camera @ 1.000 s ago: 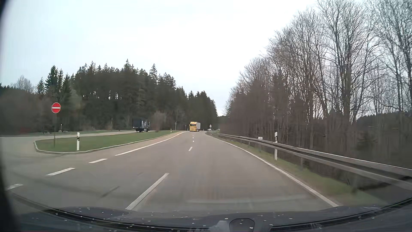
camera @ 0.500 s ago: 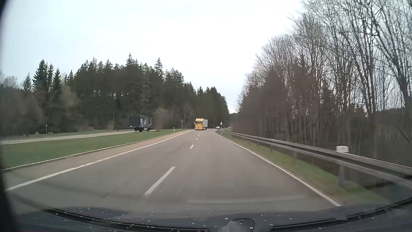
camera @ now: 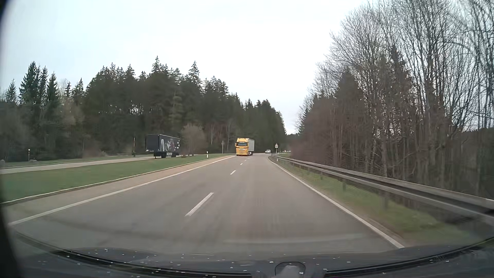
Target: Follow the waypoints while adhering to traffic rules and regulations
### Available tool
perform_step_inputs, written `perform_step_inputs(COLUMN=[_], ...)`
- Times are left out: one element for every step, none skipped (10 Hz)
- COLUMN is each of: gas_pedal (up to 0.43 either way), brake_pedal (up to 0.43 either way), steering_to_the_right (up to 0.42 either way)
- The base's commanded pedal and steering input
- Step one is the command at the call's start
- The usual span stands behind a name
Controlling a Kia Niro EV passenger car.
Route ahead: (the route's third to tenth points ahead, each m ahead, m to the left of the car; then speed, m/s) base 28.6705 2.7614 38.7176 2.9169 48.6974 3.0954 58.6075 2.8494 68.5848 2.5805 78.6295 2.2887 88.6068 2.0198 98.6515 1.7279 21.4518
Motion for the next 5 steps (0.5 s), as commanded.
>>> perform_step_inputs(gas_pedal=[0.240,0.228,0.209,0.189,0.177], brake_pedal=[0.000,0.000,0.000,0.000,0.000], steering_to_the_right=[-0.019,-0.018,-0.017,-0.015,-0.009])
